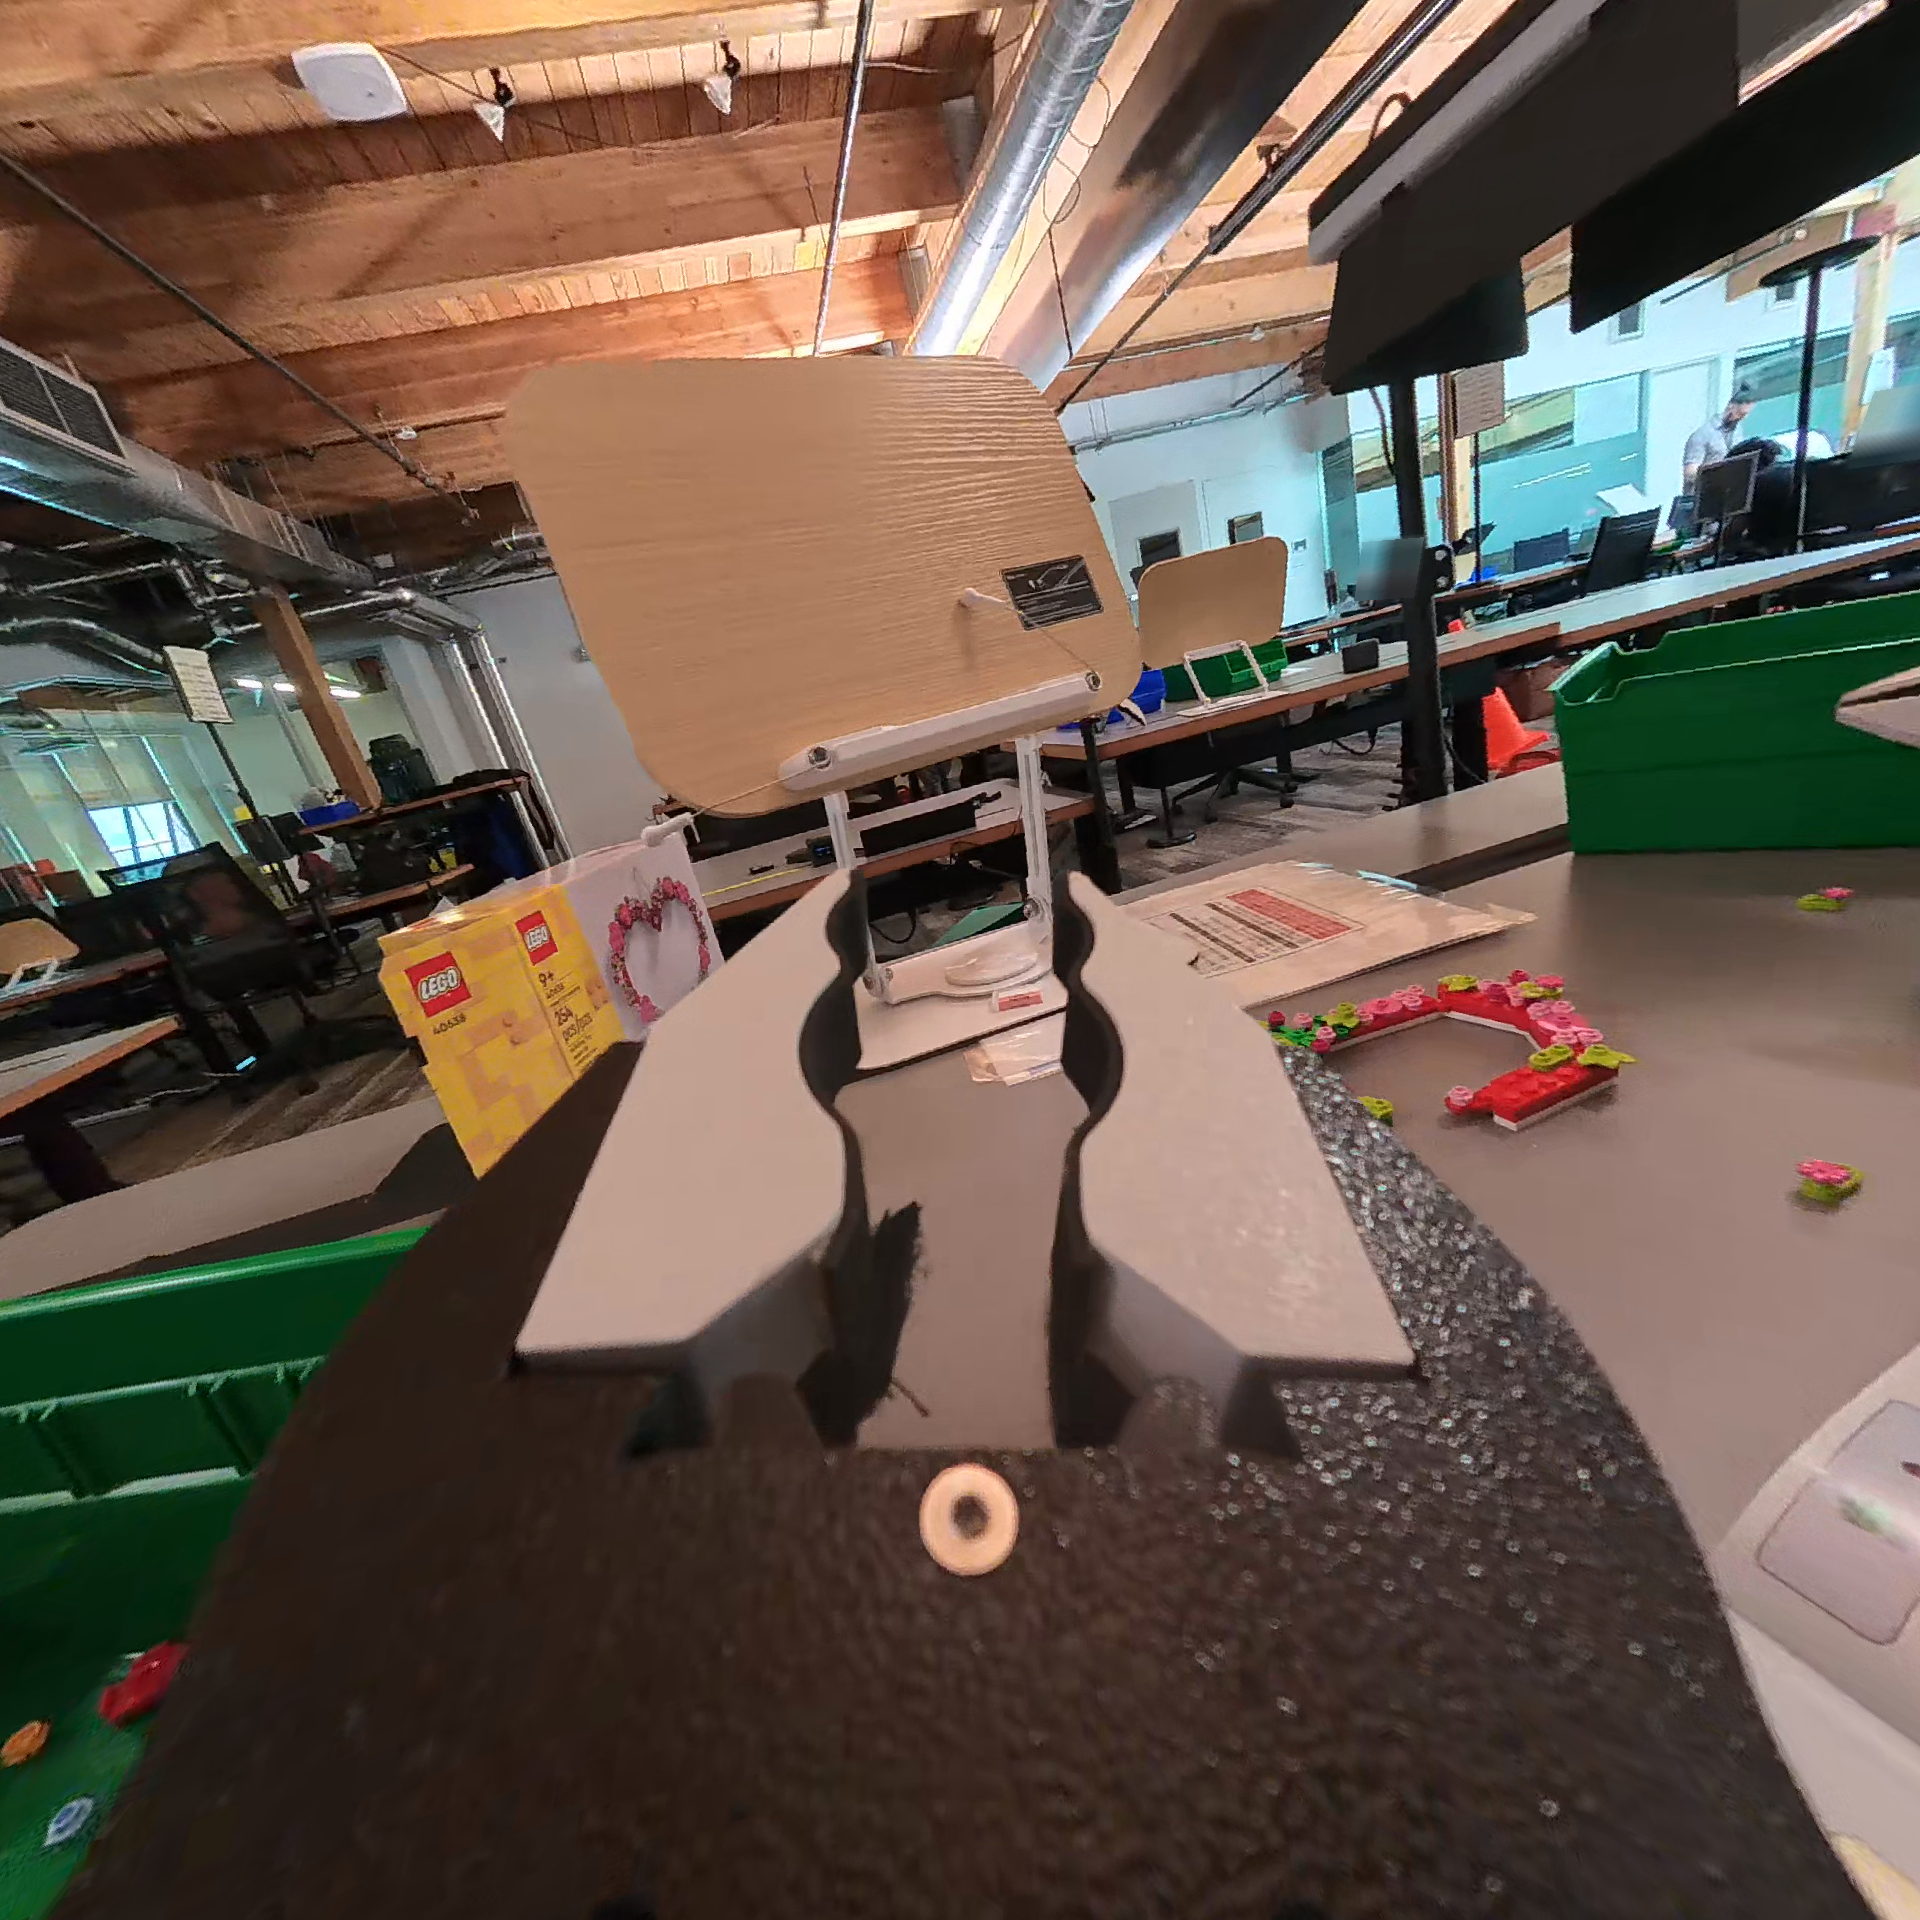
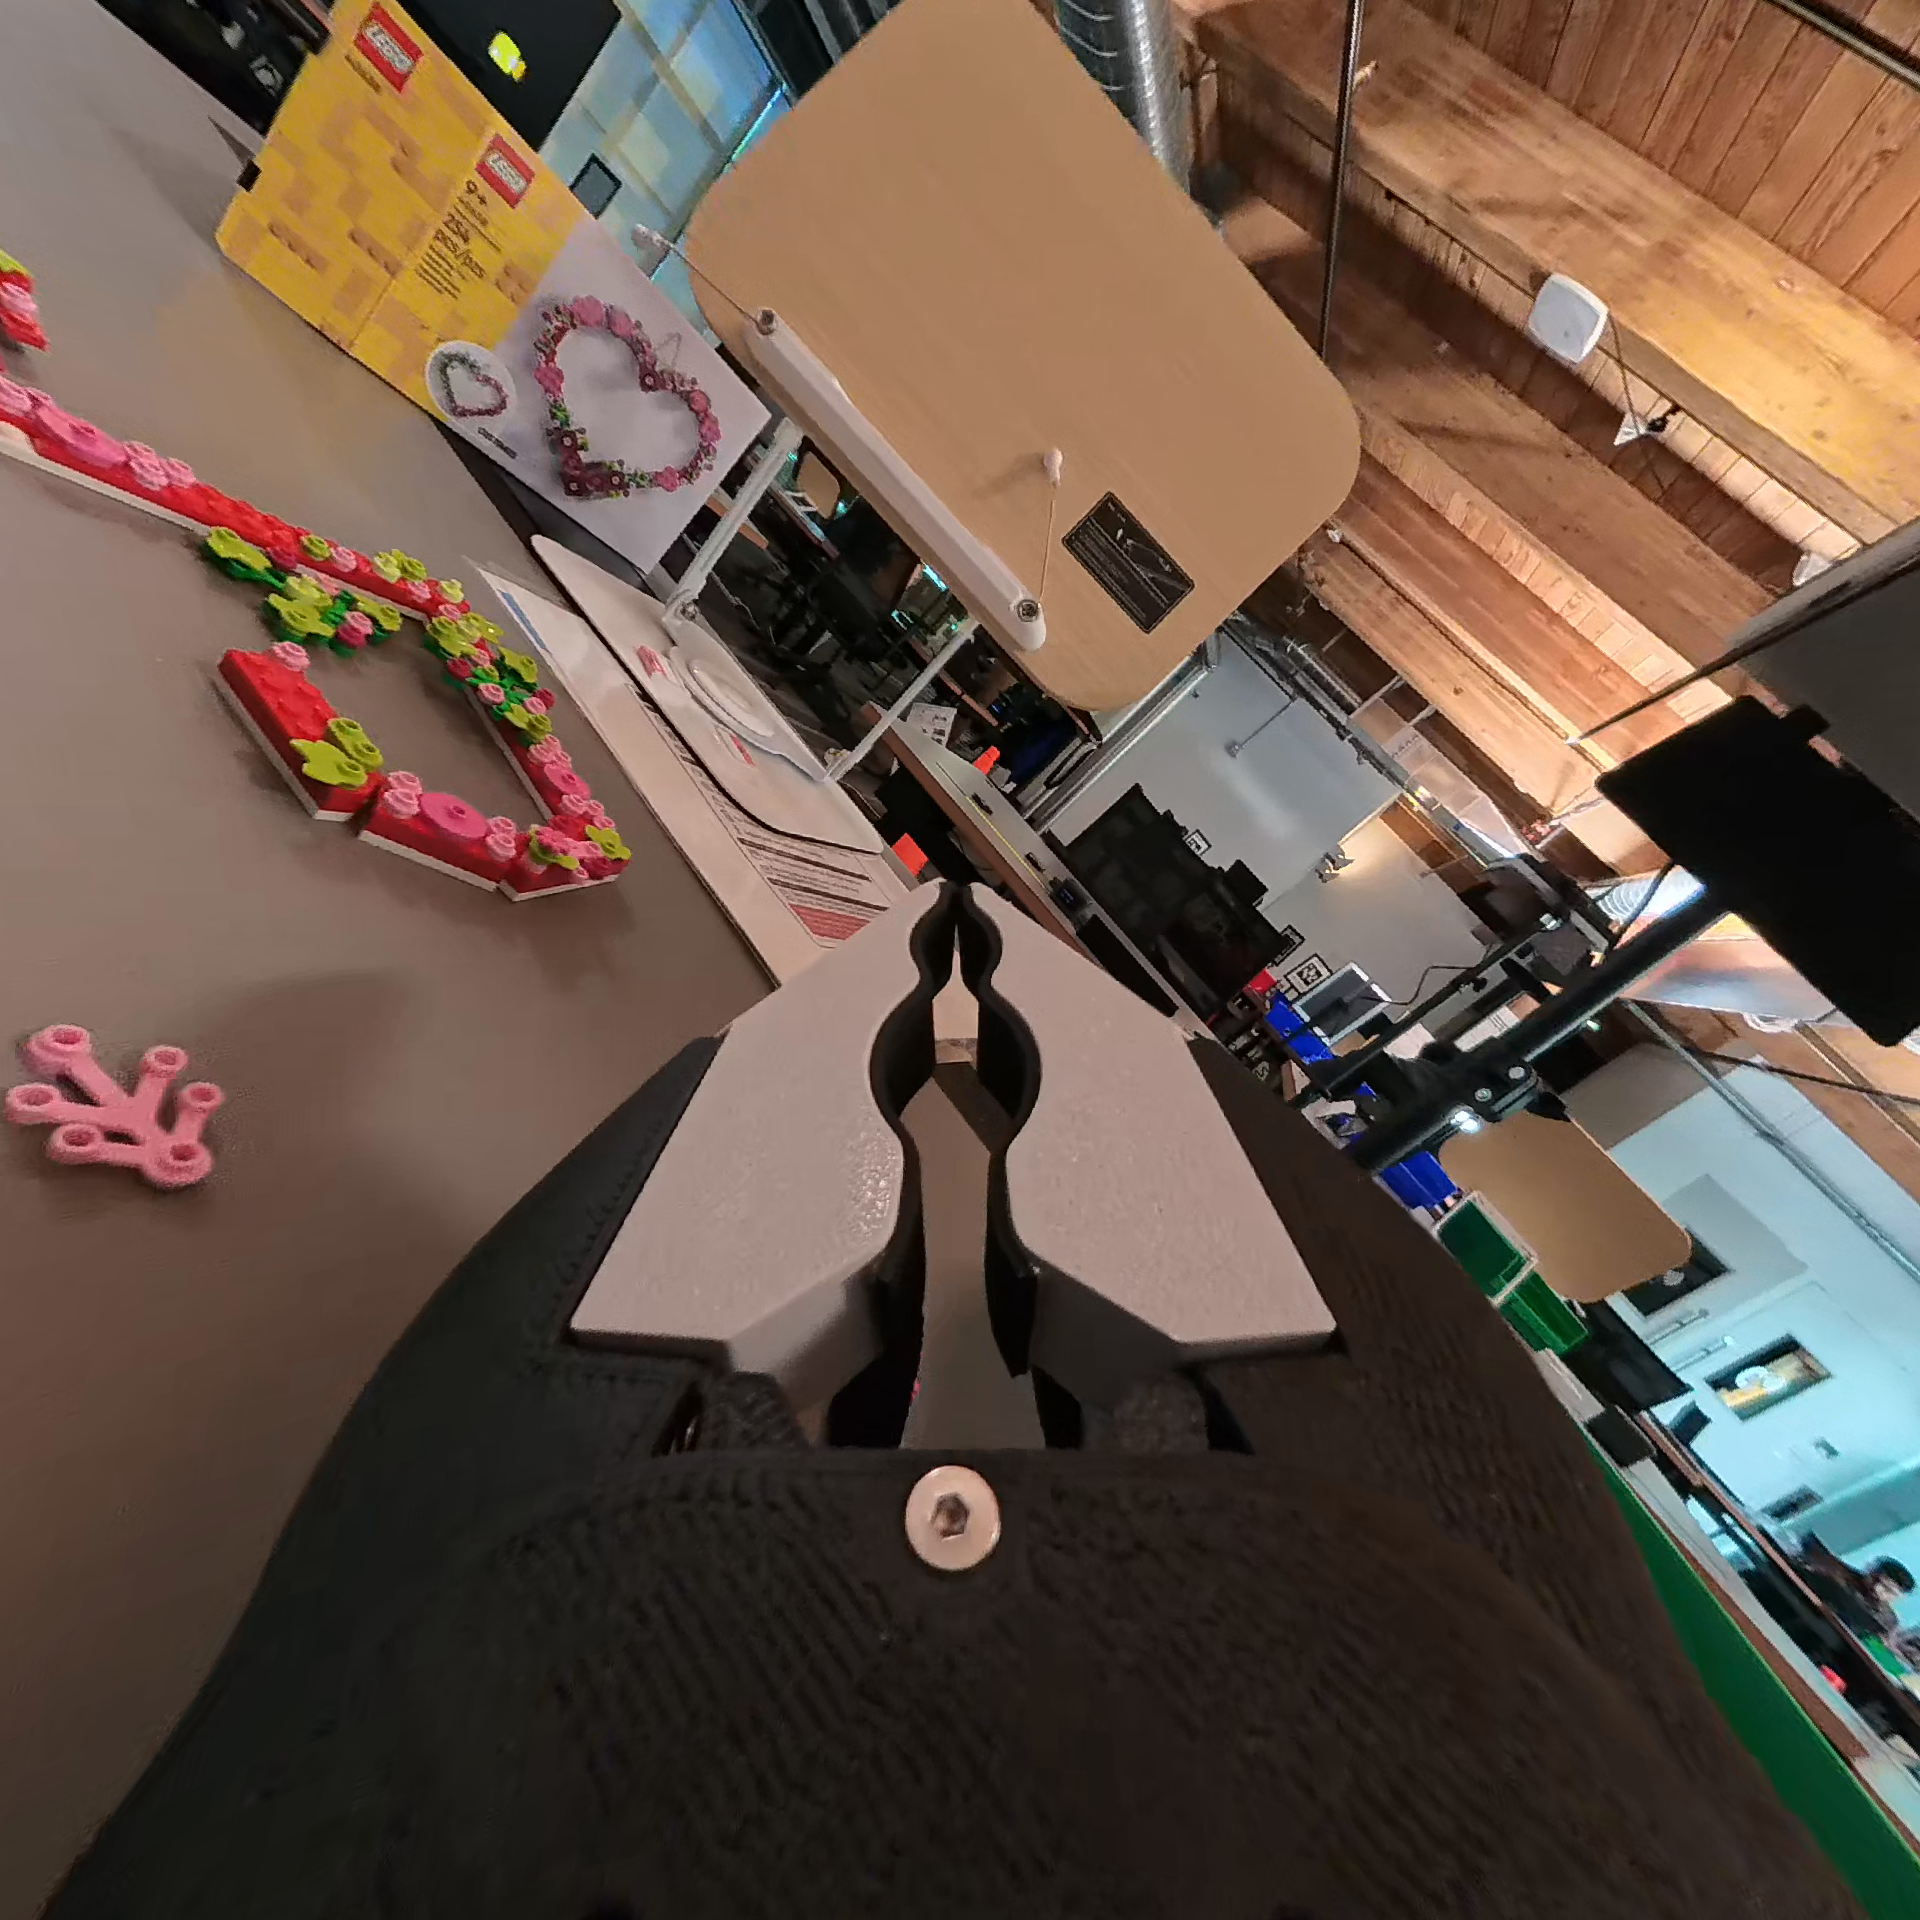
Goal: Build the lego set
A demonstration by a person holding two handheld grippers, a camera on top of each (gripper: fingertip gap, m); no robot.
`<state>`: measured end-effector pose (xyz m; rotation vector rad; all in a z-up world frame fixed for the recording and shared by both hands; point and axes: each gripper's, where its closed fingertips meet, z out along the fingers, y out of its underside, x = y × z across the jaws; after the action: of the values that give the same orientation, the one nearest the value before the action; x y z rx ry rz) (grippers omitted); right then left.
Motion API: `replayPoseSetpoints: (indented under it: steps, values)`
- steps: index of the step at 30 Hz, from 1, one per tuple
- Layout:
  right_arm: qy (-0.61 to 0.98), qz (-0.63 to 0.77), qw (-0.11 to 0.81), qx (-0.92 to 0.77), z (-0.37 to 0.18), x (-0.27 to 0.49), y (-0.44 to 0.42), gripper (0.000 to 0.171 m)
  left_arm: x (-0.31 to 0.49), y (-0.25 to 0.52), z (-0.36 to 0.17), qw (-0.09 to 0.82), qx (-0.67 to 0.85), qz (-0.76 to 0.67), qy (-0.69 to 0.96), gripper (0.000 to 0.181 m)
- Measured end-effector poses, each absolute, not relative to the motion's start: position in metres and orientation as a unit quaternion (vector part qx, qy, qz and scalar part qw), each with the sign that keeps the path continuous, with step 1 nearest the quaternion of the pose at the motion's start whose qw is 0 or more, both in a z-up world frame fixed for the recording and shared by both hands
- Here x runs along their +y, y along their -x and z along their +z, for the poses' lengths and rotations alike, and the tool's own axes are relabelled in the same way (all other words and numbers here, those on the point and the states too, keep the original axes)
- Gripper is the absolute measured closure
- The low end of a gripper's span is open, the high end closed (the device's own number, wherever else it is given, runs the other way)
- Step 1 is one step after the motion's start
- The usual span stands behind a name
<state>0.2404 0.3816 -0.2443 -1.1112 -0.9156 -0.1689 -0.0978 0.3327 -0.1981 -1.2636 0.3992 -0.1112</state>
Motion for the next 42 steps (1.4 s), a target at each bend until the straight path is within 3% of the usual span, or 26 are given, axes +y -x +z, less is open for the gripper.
replayPoseSetpoints:
  steps: [32, 39, 42]
  values:
    - [0.518, -0.021, 0.731, -0.443, -0.255, 0.376, -0.23, 0.167, 0.33, 0.101, -0.194, 0.794, 0.181, -0.065, 0.576, 0.154]
    - [0.577, 0.217, 0.541, -0.572, -0.301, 0.334, -0.196, 0.157, 0.328, 0.097, -0.191, 0.796, 0.188, -0.068, 0.571, 0.154]
    - [0.634, 0.311, 0.421, -0.569, -0.317, 0.317, -0.197, 0.148, 0.327, 0.093, -0.192, 0.795, 0.195, -0.069, 0.57, 0.155]
